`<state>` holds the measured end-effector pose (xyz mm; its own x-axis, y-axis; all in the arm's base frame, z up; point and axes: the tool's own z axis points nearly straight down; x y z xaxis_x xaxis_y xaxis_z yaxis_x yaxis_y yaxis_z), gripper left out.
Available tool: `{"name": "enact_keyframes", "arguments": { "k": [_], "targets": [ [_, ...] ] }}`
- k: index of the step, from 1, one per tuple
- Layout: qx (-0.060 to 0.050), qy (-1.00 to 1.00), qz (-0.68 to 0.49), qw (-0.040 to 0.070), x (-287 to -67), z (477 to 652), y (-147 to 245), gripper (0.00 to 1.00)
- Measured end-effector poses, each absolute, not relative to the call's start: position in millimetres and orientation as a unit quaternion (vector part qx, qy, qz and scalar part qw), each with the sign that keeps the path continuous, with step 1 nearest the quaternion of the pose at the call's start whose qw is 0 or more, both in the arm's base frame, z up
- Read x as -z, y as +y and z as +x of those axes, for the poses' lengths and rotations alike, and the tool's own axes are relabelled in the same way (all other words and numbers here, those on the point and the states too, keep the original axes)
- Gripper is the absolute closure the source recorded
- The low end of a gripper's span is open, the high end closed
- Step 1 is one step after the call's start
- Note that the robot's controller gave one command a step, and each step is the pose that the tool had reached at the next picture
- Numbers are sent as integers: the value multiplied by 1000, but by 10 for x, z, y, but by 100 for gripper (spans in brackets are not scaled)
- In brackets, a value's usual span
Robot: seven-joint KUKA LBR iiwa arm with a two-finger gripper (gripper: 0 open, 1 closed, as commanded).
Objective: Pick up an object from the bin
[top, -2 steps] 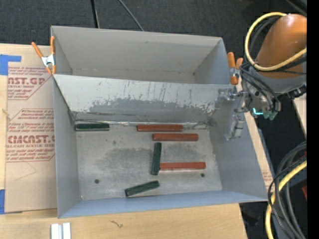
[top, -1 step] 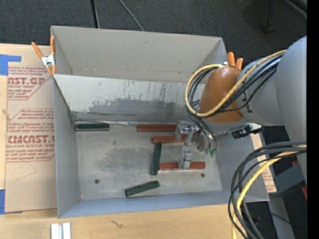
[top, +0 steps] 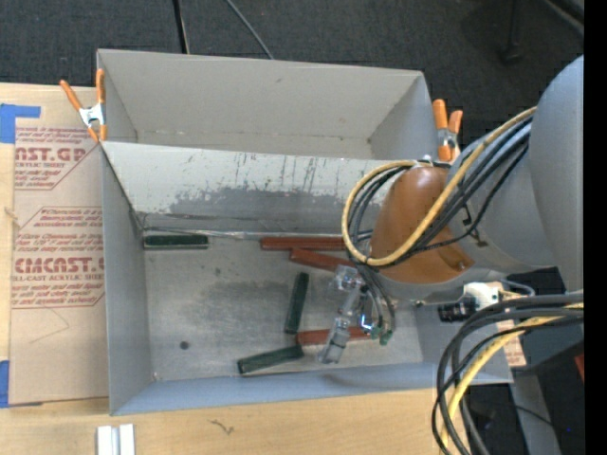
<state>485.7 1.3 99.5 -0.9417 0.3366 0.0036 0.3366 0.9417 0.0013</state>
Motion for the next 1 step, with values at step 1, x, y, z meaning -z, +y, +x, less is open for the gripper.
{"name": "enact_keyframes", "arguments": {
  "k": [1],
  "targets": [
    [0,-965,-262,1,-1010,4783,-323,0]
  ]
}}
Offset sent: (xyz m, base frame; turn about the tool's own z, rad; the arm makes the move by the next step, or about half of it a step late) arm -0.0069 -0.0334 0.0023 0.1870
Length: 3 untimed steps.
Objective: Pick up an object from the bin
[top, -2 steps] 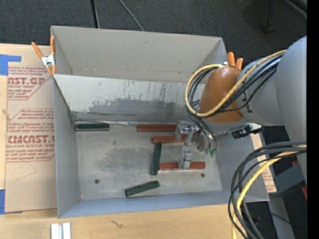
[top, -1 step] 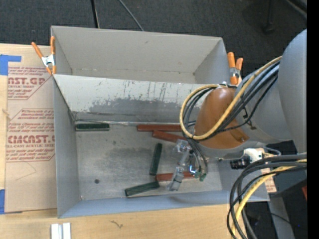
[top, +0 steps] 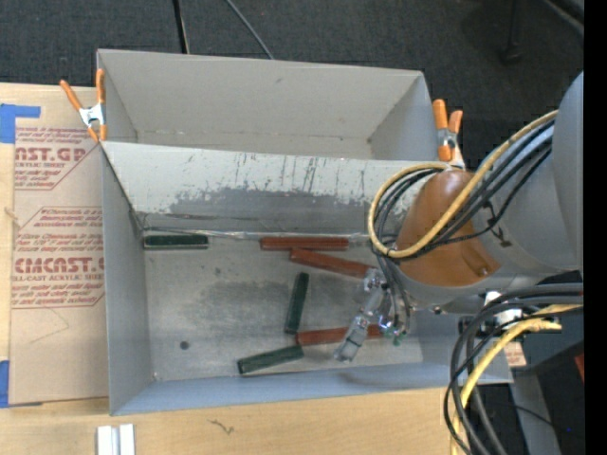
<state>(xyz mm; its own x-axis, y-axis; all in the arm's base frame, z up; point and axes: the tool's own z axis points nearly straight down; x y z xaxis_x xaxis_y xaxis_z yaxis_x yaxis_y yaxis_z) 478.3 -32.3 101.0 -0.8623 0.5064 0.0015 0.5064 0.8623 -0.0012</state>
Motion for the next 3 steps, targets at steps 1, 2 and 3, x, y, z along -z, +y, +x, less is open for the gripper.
{"name": "enact_keyframes", "arguments": {
  "k": [1,2,3],
  "targets": [
    [0,-928,-374,2,-684,4860,-273,0],
    [-1,-928,-373,1,-676,4854,-272,0],
    [0,-928,-373,1,-681,4858,-271,100]
  ]
}}
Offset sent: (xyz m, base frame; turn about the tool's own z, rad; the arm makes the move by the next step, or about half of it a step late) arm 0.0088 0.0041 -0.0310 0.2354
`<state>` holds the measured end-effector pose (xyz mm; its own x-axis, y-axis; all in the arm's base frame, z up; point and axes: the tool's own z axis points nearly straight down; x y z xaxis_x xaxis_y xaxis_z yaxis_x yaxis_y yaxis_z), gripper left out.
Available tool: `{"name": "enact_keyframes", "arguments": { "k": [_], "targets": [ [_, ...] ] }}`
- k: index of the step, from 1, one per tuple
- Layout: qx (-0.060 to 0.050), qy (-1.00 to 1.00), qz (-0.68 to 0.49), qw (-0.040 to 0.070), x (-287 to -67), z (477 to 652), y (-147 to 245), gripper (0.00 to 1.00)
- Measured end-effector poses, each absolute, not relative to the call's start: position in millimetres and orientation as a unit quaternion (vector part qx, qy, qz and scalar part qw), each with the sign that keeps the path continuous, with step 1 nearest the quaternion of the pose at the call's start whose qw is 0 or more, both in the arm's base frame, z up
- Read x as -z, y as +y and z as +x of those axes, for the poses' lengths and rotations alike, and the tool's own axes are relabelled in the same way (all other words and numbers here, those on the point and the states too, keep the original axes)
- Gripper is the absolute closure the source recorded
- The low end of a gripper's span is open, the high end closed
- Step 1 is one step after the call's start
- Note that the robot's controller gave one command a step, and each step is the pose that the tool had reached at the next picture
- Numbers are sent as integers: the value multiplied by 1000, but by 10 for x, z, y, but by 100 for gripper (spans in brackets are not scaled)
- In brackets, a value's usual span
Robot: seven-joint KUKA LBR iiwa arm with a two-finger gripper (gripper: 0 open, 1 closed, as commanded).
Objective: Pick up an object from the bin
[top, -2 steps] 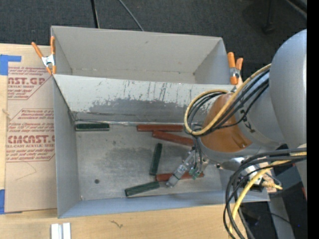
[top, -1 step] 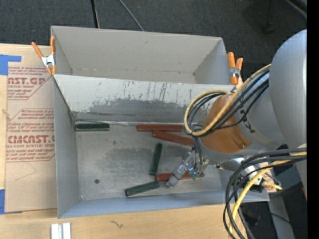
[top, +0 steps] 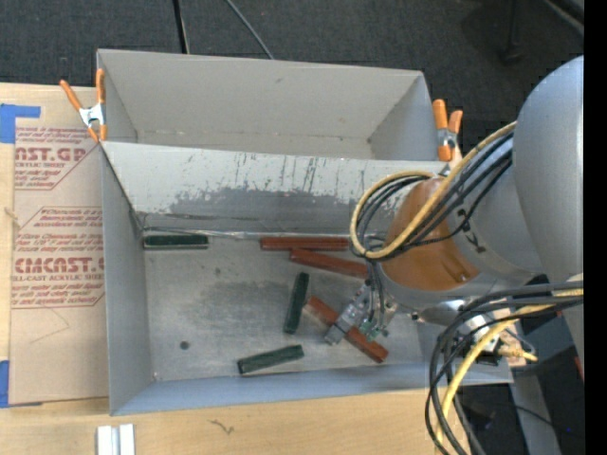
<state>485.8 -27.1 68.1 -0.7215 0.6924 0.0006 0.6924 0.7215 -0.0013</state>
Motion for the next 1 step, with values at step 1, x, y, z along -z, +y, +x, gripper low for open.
{"name": "enact_keyframes", "arguments": {
  "k": [1],
  "targets": [
    [1,-928,-372,-3,-1681,4874,-268,100]
  ]
}}
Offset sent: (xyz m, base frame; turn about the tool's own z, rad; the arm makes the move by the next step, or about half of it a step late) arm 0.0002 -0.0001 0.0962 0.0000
